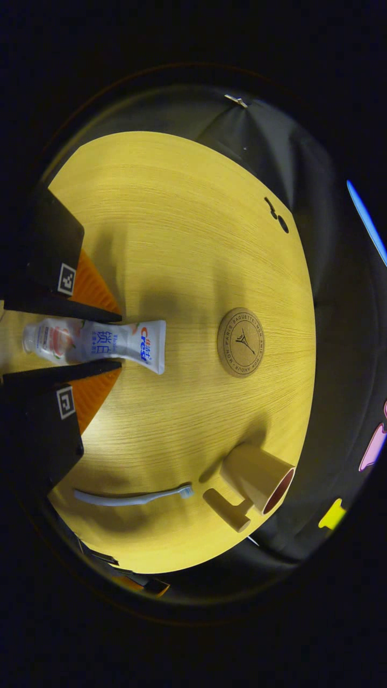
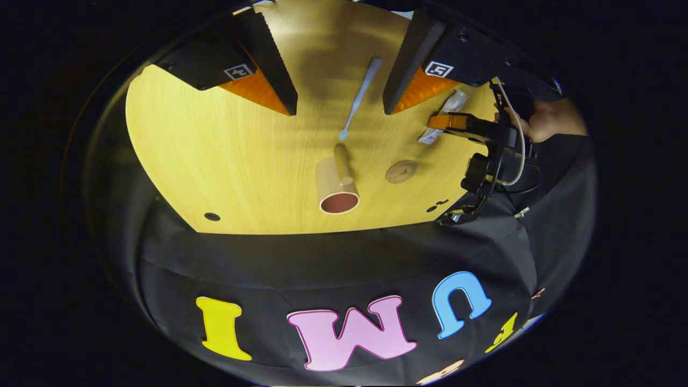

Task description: Put the toothbrush and toothpaste on the desktop into the cup, then pick up the cup and place it on the coaster on the desktop.

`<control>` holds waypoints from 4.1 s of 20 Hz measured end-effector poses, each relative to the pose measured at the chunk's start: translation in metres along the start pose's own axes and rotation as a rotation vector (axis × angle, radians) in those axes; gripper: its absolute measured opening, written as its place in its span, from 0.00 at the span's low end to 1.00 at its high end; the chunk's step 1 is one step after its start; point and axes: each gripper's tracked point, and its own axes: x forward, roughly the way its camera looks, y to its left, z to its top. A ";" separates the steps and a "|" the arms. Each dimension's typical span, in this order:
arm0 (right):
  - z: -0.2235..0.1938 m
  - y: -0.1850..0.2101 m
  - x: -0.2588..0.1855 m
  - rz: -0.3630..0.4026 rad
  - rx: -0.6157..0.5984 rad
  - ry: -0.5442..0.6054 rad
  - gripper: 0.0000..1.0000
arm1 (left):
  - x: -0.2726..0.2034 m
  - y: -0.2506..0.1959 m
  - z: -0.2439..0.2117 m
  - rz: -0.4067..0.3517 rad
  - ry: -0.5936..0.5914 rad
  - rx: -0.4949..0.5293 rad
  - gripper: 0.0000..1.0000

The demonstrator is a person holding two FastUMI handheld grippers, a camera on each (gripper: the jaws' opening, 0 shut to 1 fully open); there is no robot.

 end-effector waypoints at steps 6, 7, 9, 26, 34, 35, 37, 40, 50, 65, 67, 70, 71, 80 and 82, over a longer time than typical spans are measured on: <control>-0.018 0.008 0.021 -0.021 0.020 0.091 0.98 | 0.000 -0.002 0.000 -0.009 -0.004 0.005 0.31; -0.021 0.010 0.028 -0.027 0.022 0.107 0.98 | -0.001 -0.002 -0.001 -0.010 -0.006 -0.001 0.29; -0.024 0.012 0.039 -0.038 0.021 0.132 0.98 | -0.002 -0.003 -0.003 -0.014 -0.010 -0.015 0.28; -0.070 0.016 0.132 -0.171 -0.010 0.447 0.96 | -0.042 0.015 -0.028 -0.003 -0.113 -0.057 0.24; -0.070 0.017 0.141 -0.212 -0.045 0.470 0.58 | -0.085 0.029 -0.019 -0.032 -0.198 -0.113 0.24; -0.069 0.015 0.141 -0.222 -0.030 0.473 0.30 | -0.088 0.031 -0.018 -0.036 -0.207 -0.119 0.24; -0.069 0.016 0.139 -0.228 -0.005 0.483 0.14 | -0.092 0.032 -0.017 -0.044 -0.216 -0.117 0.19; -0.070 0.025 0.140 -0.138 -0.059 0.458 0.11 | -0.090 0.033 -0.019 -0.052 -0.213 -0.108 0.24; -0.048 0.010 0.117 -0.074 -0.024 0.360 0.05 | -0.105 -0.003 -0.003 -0.111 -0.277 -0.048 0.29; 0.023 -0.059 0.060 -0.058 0.100 0.159 0.05 | -0.169 -0.112 0.175 -0.272 -0.592 0.010 0.24; 0.032 -0.069 0.057 -0.066 0.124 0.138 0.05 | -0.165 -0.126 0.198 -0.294 -0.627 0.032 0.24; 0.041 -0.083 0.053 -0.073 0.148 0.118 0.05 | -0.162 -0.152 0.227 -0.333 -0.668 0.053 0.24; 0.040 -0.085 0.054 -0.076 0.160 0.113 0.05 | -0.157 -0.158 0.235 -0.344 -0.680 0.060 0.24; 0.026 -0.111 0.062 -0.093 0.141 0.153 0.05 | -0.126 -0.213 0.308 -0.504 -0.789 0.098 0.24; 0.017 -0.115 0.065 -0.098 0.115 0.181 0.05 | -0.119 -0.220 0.316 -0.543 -0.811 0.097 0.24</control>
